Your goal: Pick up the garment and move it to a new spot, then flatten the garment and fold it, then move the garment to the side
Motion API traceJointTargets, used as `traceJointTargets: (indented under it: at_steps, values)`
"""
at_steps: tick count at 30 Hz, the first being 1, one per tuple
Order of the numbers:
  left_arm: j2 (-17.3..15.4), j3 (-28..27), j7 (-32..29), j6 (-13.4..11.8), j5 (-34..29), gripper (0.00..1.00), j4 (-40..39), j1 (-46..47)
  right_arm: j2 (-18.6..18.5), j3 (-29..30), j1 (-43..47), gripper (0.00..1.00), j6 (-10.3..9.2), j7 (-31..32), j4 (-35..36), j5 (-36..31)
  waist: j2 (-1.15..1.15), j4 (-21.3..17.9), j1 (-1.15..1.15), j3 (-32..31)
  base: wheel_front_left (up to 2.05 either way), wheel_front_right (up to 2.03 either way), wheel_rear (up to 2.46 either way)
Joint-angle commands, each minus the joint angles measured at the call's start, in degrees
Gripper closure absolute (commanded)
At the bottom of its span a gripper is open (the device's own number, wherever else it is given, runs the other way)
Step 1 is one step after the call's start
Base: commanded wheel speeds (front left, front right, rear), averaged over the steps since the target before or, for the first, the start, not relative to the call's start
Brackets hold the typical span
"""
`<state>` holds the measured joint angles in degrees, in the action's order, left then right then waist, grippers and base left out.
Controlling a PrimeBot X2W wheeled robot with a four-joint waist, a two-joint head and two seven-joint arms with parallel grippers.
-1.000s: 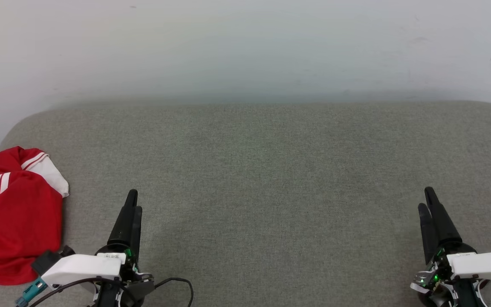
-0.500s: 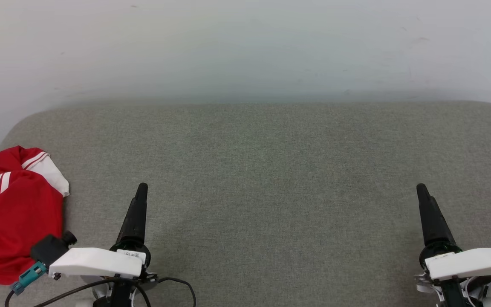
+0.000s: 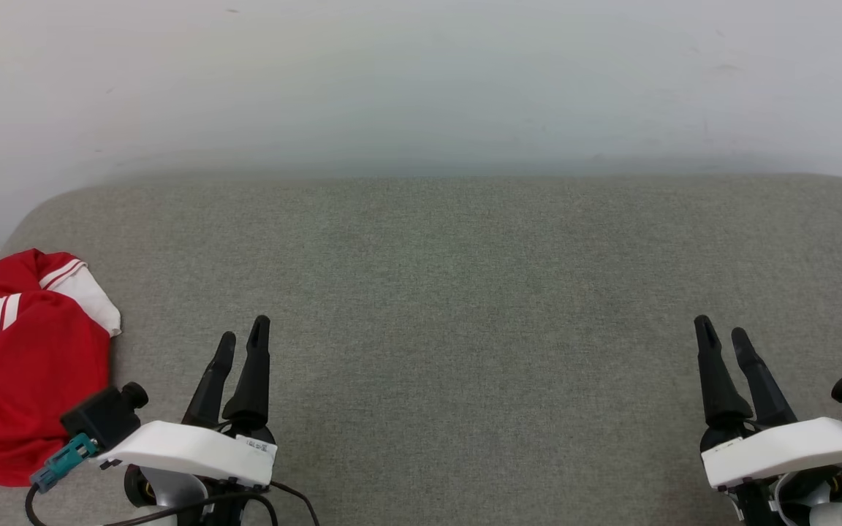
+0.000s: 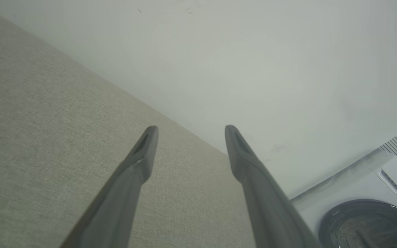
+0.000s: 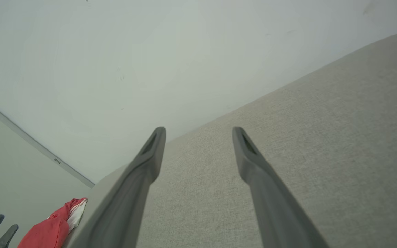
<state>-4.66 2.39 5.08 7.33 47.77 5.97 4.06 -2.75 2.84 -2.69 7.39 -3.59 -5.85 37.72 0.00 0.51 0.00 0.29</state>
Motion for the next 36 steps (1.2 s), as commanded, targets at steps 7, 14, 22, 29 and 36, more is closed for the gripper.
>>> traceJointTargets:
  at_steps: [7,14,22,29,36]
  values:
    - [-0.9,0.3,1.5,0.1,-8.2,0.0,-1.0,0.1,-0.4,-0.3,-0.1,0.0,0.08,0.1,2.0,-9.1,0.0,0.2,0.0,-0.1,0.0,0.0,0.0]
    - [-1.7,1.3,2.7,-0.1,-15.8,0.0,-1.2,-0.1,-0.5,0.2,0.2,0.0,0.09,0.9,3.1,-15.7,0.0,0.2,0.0,-0.1,0.0,0.0,0.0]
    - [-2.7,2.9,3.9,-1.1,-22.0,0.0,-1.2,-0.2,-0.4,0.6,0.7,0.0,0.1,1.7,4.3,-22.5,0.0,0.3,0.0,-0.1,0.0,0.0,0.0]
    - [-3.4,3.8,4.9,-1.8,-25.9,0.0,-0.7,-0.1,-0.3,0.7,1.1,0.0,0.1,2.3,5.2,-27.4,0.0,0.4,0.0,0.0,0.0,0.0,0.0]
    - [-3.4,4.3,5.7,-1.6,-28.0,0.0,-0.5,-0.3,-0.2,0.8,1.5,0.0,0.11,2.5,6.0,-30.7,0.0,0.6,0.0,0.0,0.0,0.0,0.0]
